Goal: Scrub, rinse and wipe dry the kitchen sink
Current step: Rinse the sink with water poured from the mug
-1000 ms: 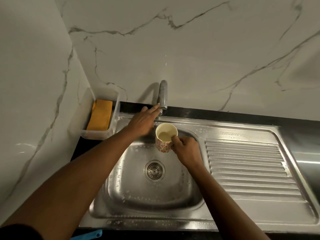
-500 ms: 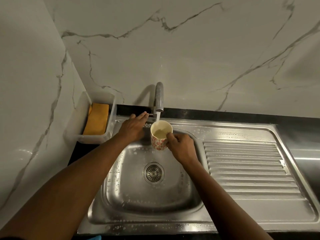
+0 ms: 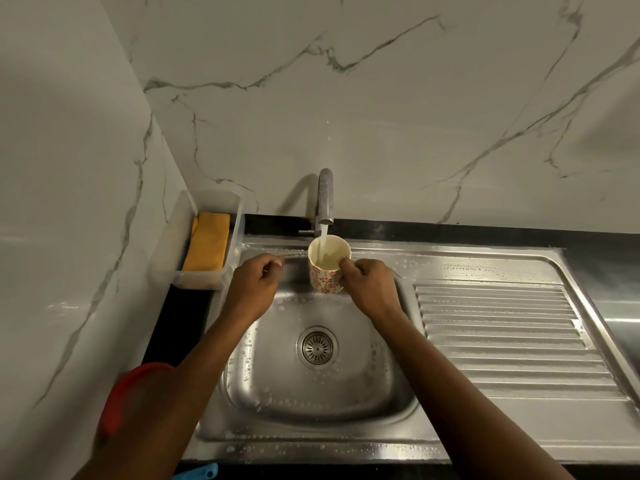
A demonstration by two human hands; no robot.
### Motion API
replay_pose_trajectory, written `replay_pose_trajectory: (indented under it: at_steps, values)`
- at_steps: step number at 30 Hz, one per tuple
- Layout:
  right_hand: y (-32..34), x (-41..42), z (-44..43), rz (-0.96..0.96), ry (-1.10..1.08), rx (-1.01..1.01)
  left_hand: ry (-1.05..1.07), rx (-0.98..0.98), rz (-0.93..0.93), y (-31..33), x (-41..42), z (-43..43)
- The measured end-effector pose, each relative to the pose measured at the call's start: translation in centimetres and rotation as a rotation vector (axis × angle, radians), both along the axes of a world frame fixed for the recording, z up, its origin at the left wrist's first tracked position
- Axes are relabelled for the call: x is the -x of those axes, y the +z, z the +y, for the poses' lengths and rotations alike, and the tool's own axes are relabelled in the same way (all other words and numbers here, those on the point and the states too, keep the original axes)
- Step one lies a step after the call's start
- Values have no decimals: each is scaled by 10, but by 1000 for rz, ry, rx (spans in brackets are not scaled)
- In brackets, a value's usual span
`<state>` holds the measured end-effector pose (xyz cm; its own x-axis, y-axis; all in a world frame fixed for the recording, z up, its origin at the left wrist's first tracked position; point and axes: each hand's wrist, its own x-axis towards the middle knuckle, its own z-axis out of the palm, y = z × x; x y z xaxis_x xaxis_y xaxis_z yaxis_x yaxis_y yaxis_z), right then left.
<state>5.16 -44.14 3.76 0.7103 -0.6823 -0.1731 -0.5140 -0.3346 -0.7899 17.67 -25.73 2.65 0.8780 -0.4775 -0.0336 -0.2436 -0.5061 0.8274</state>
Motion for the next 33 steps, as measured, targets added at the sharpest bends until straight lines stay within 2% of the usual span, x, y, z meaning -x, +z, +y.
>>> replay_pose_trajectory:
  at_steps: [8, 12, 33]
  values:
    - [14, 1, 3, -19, -1, -9, 30, 207, 173, 28, 48, 14]
    - [21, 3, 4, -23, -11, -19, 43, 267, 190, 39, 61, 19]
    - [30, -6, 8, -1, -7, -22, 11, 251, 200, 54, 84, 23]
